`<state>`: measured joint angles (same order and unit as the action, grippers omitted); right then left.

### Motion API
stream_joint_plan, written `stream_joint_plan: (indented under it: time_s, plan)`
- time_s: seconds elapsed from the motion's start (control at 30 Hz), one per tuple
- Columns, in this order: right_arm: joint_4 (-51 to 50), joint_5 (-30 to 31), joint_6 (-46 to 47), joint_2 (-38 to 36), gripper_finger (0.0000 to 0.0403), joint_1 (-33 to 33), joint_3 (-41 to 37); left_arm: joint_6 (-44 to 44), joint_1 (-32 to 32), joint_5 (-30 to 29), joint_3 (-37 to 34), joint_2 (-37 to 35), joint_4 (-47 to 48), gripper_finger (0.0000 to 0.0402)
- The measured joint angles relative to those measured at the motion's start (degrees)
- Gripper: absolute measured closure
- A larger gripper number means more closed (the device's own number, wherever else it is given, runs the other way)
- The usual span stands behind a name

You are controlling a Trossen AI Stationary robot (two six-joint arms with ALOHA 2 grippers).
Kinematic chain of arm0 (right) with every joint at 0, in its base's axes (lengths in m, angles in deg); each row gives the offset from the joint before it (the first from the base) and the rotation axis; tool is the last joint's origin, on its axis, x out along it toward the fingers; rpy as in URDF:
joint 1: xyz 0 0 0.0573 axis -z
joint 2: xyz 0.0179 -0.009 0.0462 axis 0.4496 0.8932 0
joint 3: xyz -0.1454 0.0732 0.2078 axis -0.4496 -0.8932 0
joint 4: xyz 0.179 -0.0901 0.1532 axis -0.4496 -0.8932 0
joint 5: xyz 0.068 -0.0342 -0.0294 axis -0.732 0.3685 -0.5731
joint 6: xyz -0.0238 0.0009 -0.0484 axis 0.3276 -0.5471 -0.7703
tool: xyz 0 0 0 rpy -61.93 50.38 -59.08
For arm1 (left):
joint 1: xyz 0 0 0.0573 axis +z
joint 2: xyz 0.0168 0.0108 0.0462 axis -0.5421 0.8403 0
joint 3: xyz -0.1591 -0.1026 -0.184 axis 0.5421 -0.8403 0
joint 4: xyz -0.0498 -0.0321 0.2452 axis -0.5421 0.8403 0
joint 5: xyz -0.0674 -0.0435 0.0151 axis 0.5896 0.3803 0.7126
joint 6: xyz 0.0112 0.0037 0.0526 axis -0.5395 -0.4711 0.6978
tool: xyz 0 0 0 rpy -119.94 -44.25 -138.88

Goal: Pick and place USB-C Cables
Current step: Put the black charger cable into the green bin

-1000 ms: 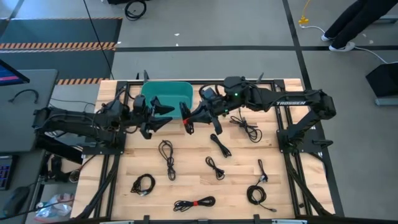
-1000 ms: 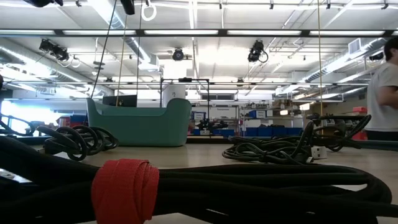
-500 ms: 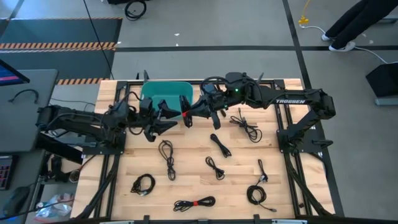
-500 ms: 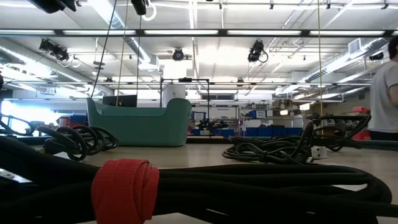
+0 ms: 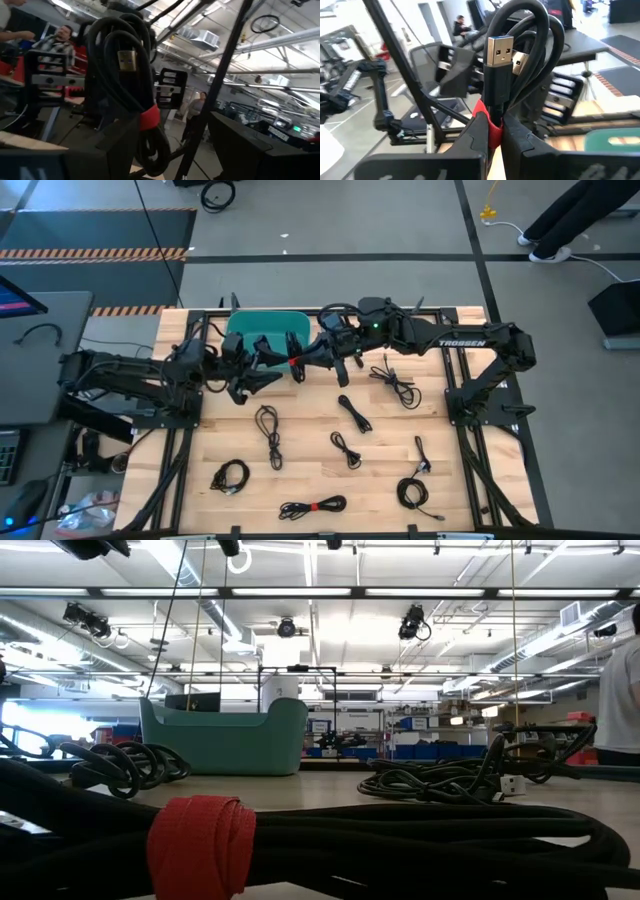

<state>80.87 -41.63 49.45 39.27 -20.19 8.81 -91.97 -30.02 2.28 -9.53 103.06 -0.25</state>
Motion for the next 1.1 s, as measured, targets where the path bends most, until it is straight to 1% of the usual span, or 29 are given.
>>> stream_joint_plan:
  time_s: [0.27,0.53,0.6,0.67,0.7,0.73,0.77,0.83,0.93,1.03,1.1]
  plan:
    - [3.2,-2.6,1.8,1.4,0.0377,0.0,0.0,1.4,0.2,0.4,1.8,-0.3,5.5,0.0154]
    - [3.8,-1.8,2.6,1.0,0.0377,-0.4,-0.1,1.3,3.5,1.3,1.8,-0.3,6.6,0.0154]
    - [3.7,-1.0,2.6,1.0,0.0377,-0.5,-0.1,1.2,4.6,2.7,1.8,-0.2,6.8,0.0154]
    - [4.7,-0.8,2.5,1.2,0.0377,-0.6,0.0,1.2,5.6,1.4,1.9,0.1,8.0,0.0154]
    - [3.4,0.3,2.3,1.3,0.0377,-0.8,-0.1,1.0,6.1,3.3,1.8,0.3,8.8,0.0154]
    - [2.7,0.5,1.9,1.3,0.0377,-0.8,-0.3,1.0,6.8,2.4,1.7,0.4,9.4,0.0154]
    - [3.3,1.8,1.3,1.5,0.0377,-0.7,-0.2,1.0,7.4,1.6,1.8,0.7,9.2,0.0154]
    - [2.2,5.0,0.3,1.7,0.0377,-0.7,-0.1,0.0,8.7,2.3,1.8,1.3,9.2,0.0154]
    - [-1.4,7.3,-0.3,1.8,0.0377,-0.4,-0.1,-0.4,9.7,2.9,1.8,3.3,7.9,0.0154]
    - [-4.4,7.4,-0.5,1.9,0.0377,-0.2,-0.1,-0.6,9.8,3.4,2.2,5.2,5.4,0.0154]
    - [-4.3,7.3,-0.5,1.9,0.0377,-0.2,-0.1,-0.3,9.8,3.5,3.2,6.2,4.8,0.0155]
